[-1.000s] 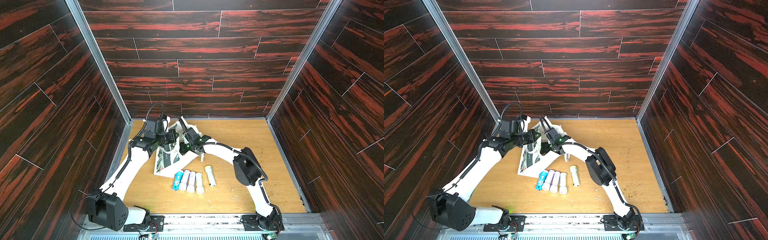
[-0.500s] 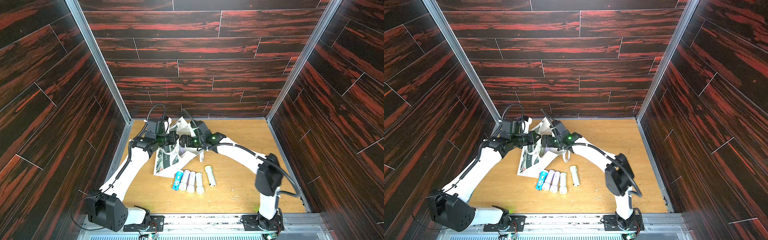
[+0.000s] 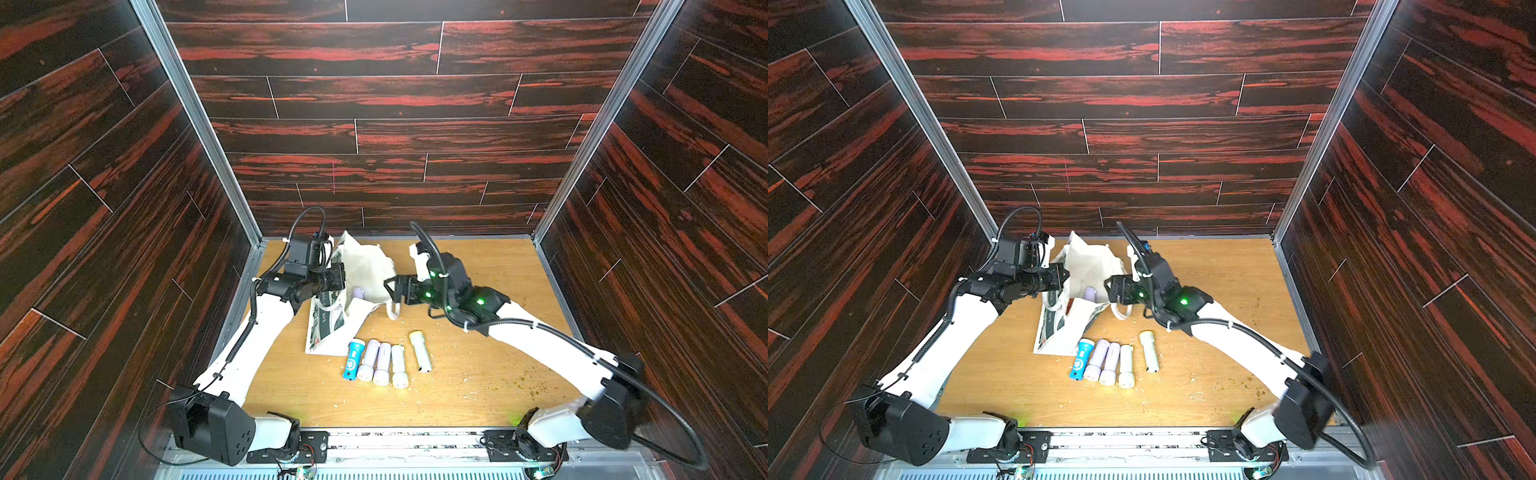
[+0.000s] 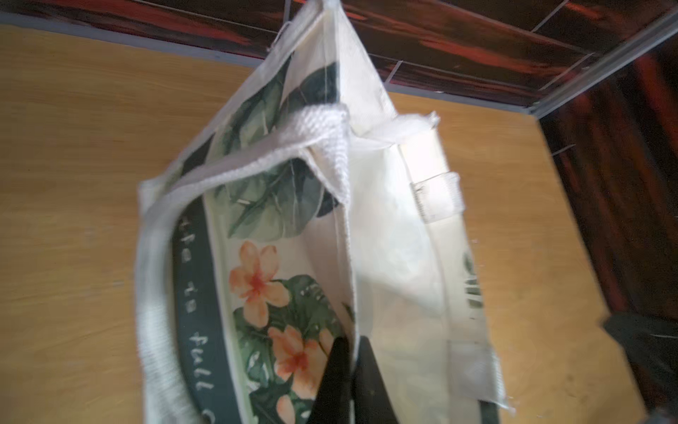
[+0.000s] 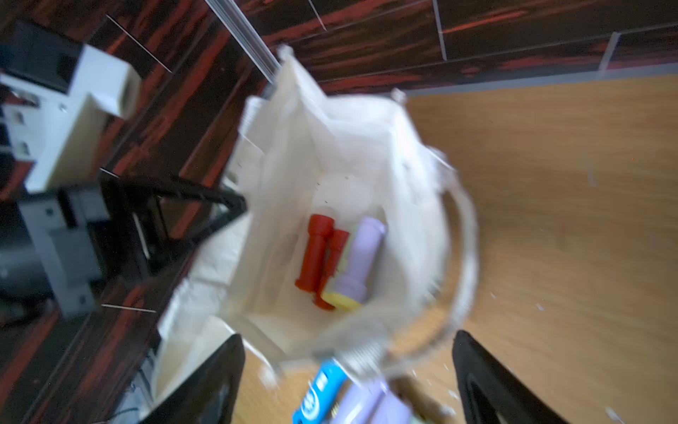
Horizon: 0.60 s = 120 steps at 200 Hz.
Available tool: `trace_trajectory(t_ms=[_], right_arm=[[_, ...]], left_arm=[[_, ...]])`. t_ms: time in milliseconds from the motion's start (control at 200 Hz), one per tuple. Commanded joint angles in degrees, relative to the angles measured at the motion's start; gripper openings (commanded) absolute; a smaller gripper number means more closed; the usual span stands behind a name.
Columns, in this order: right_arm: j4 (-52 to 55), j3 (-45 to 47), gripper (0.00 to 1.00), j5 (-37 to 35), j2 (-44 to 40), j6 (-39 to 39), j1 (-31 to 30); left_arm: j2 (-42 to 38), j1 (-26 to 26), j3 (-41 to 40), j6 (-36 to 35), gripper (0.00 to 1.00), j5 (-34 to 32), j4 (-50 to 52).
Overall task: Put the flashlights into the tote bags
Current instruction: Place the flashlight in the canvas bag.
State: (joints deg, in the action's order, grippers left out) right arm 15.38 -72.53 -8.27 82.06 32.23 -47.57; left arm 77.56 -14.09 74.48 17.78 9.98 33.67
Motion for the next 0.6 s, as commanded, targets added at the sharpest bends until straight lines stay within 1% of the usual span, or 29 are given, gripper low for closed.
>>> trace_trajectory(t_ms=[0,165,230,356,486,596], right_arm=[[7.77,2.76,0.83,-2.80,-2.17,0.57,-0.16],[14.49,8.17,0.71,-2.50,-2.89,5.26,-0.33],[16.47,10.11,0.69,-2.45,-3.17,7.26,-0.44],[18.57,12.58,0.69,-1.06,-2.52,10.26,-0.59],[22.00,12.03,0.64,-1.88,0.84,12.25,-2.15],[22.98,10.85,0.64,-2.33,4.36,12.71,-3.89]], left_arm=[[-1.02,0.38,1.11,-2.83,0.00,-7.27,5.49],[-0.86,0.38,0.67,-3.35,0.00,-13.02,6.64],[-0.54,0.38,0.50,-3.52,0.00,-14.47,6.80],[-0.07,0.63,0.24,-3.30,0.00,-14.76,7.54],[-0.31,0.95,-0.08,-2.64,0.00,-15.00,7.51],[-0.51,1.22,-0.38,-2.50,0.00,-14.47,7.30]])
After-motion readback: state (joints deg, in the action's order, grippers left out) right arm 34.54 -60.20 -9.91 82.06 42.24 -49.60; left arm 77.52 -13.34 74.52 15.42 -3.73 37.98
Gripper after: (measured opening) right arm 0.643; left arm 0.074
